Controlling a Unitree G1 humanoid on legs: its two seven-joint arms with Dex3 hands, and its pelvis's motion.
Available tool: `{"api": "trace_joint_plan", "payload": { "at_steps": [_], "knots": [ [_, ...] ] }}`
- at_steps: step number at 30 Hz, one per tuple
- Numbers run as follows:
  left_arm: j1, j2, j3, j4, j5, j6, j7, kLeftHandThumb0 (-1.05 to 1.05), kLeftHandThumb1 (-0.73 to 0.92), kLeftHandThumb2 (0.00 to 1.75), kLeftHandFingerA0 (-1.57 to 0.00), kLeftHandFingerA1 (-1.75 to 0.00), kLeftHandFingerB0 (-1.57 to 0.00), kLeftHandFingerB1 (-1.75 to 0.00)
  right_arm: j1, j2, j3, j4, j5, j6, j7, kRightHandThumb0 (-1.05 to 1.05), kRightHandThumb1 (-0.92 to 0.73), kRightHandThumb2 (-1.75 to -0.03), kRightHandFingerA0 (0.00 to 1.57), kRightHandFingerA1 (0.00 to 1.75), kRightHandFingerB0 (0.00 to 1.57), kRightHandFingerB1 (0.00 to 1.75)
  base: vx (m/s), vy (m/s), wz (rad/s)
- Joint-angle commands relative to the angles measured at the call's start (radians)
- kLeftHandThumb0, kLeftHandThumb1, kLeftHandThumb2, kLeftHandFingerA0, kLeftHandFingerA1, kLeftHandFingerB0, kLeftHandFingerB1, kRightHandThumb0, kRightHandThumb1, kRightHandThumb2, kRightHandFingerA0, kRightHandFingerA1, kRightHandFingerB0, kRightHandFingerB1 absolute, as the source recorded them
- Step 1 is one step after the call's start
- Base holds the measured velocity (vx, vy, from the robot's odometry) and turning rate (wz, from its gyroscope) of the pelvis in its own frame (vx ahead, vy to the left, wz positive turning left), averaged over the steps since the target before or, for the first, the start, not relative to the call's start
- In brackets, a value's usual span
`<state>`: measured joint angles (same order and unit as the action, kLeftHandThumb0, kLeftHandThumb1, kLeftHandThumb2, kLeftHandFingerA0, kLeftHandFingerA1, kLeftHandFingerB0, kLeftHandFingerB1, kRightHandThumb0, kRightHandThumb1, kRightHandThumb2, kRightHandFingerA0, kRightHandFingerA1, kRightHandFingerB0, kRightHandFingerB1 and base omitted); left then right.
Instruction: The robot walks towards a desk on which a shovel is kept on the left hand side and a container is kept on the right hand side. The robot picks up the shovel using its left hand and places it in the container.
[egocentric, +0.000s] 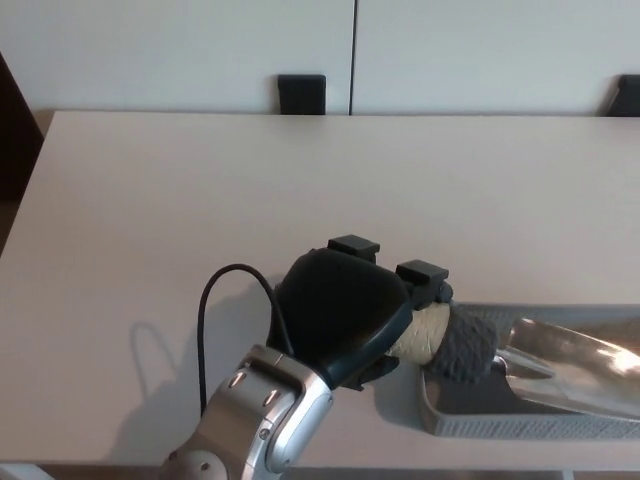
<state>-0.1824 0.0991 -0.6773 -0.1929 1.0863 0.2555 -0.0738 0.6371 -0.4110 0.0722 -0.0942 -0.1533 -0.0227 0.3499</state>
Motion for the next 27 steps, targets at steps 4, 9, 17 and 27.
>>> {"api": "trace_joint_plan", "payload": {
  "at_steps": [4,9,17,27],
  "knots": [
    [0.003,-0.044,-0.018,-0.006,0.118,0.083,-0.055,-0.22,0.74,0.63,-0.87,-1.31,-0.8,-0.58,0.011,-0.014,-0.003,-0.017,-0.007,-0.011,-0.002,-0.47,-0.68,-0.61,0.25,0.43,0.14,0.34,0.0,0.0,0.0],
    [0.001,-0.061,-0.05,-0.004,0.165,0.09,-0.086,-0.28,0.77,0.63,-0.91,-1.24,-0.86,-0.65,0.012,-0.02,-0.004,-0.024,-0.01,-0.014,0.001,-0.47,-0.67,-0.61,0.24,0.43,0.14,0.34,0.0,0.0,0.0],
    [0.029,-0.11,-0.099,-0.062,0.181,0.137,-0.269,-0.8,0.55,0.87,-0.23,-0.49,-0.06,-0.28,0.019,-0.022,-0.006,-0.044,-0.005,-0.002,0.006,-0.51,-0.57,-0.77,0.19,0.49,0.12,0.42,0.0,0.0,0.0],
    [0.032,-0.182,-0.161,-0.154,0.263,0.211,-0.581,-0.99,0.68,1.04,0.0,-0.13,0.0,-0.03,0.011,-0.027,-0.009,-0.042,-0.002,-0.002,0.011,-0.47,-0.68,-0.61,0.23,0.42,0.13,0.33,0.0,0.0,0.0]
  ]
}}
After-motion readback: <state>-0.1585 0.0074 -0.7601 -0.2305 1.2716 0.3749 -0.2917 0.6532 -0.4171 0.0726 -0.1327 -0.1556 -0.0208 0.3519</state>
